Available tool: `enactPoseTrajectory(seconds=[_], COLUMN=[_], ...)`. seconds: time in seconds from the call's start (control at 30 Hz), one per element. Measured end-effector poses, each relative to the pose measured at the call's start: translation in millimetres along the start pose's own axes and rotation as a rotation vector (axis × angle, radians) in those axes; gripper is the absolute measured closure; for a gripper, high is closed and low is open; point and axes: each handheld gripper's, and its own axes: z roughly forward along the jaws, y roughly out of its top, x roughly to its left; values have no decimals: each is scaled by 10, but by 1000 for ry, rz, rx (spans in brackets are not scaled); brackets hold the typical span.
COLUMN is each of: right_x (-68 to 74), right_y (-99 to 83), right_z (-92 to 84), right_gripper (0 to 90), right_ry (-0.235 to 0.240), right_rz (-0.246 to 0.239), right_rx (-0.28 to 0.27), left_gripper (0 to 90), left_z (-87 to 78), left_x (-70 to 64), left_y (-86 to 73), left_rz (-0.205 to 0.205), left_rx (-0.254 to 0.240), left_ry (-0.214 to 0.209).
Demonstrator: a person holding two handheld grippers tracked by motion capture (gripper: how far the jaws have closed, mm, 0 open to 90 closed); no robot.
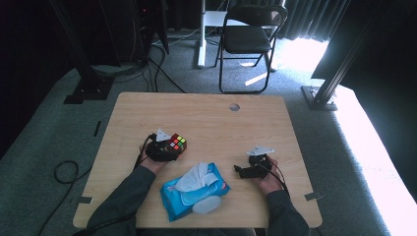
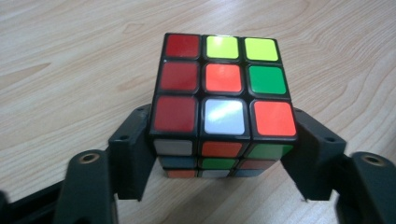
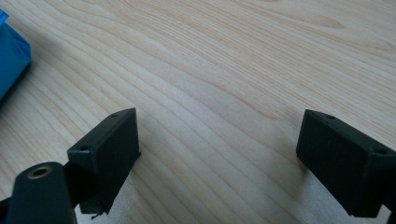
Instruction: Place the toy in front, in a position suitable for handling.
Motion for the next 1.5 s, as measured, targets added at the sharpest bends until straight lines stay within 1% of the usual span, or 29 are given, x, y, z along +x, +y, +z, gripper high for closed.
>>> enactPoseTrajectory(seconds=[0.03,0.1,0.13,0.2,0.27,0.4,0.43,0.5,0.6,0.63,0.67,0.7,0.83,0.87,0.93,0.97,1.03,1.1,1.13,1.2,1.27,1.33,1.4,1.43,1.5], right_x=[0,0,0,0,0,0,0,0,0,0,0,0,1,1,1,1,1,1,1,0,0,-2,-5,-3,2], right_y=[0,0,0,0,0,0,0,0,0,0,1,1,0,0,0,0,0,0,0,0,0,-3,-5,-6,-7], right_z=[0,0,0,0,0,0,0,0,0,0,-1,-1,1,1,0,1,1,0,0,0,0,-6,-9,-9,-17], right_gripper=[128,128,128,128,128,128,128,128,128,128,128,128,128,128,128,128,128,128,129,130,131,160,164,166,211], right_ry=[0,0,0,0,0,0,0,0,0,0,-1,-1,0,0,0,0,0,0,0,-1,-1,-9,-12,-13,-12], right_rz=[0,0,0,0,0,0,0,0,0,0,-1,-1,1,1,1,1,1,1,1,1,1,8,9,10,11], right_rx=[0,0,0,0,0,0,0,0,0,0,1,1,-1,-1,-1,-1,-1,-1,-1,-1,-1,-6,-8,-8,-12], left_gripper=[266,266,266,266,266,274,276,294,321,337,373,373,435,435,438,448,453,456,459,458,455,439,435,433,433], left_z=[-15,-47,-64,-123,-147,-253,-253,-320,-367,-393,-418,-440,-489,-495,-502,-506,-512,-520,-531,-555,-580,-600,-626,-643,-683], left_x=[5,12,15,26,30,38,38,45,46,45,46,47,53,59,77,79,77,66,63,49,33,26,32,31,19], left_y=[1,0,-2,-15,-19,-59,-59,-93,-117,-131,-144,-156,-204,-218,-247,-260,-283,-297,-302,-312,-326,-346,-375,-389,-418], left_rz=[-1,-4,-4,-5,-7,-28,-28,-38,-42,-42,-41,-42,-52,-60,-93,-99,-113,-114,-119,-122,-120,-110,-105,-100,-78], left_rx=[-3,-10,-7,-18,-23,-41,-41,-60,-72,-76,-79,-82,-75,-70,-64,-62,-55,-50,-47,-51,-53,-46,-42,-40,-34], left_ry=[2,-8,-7,-9,-7,-20,-20,-25,-23,-25,-23,-24,-35,-38,-52,-51,-72,-75,-89,-90,-78,-78,-83,-80,-70])
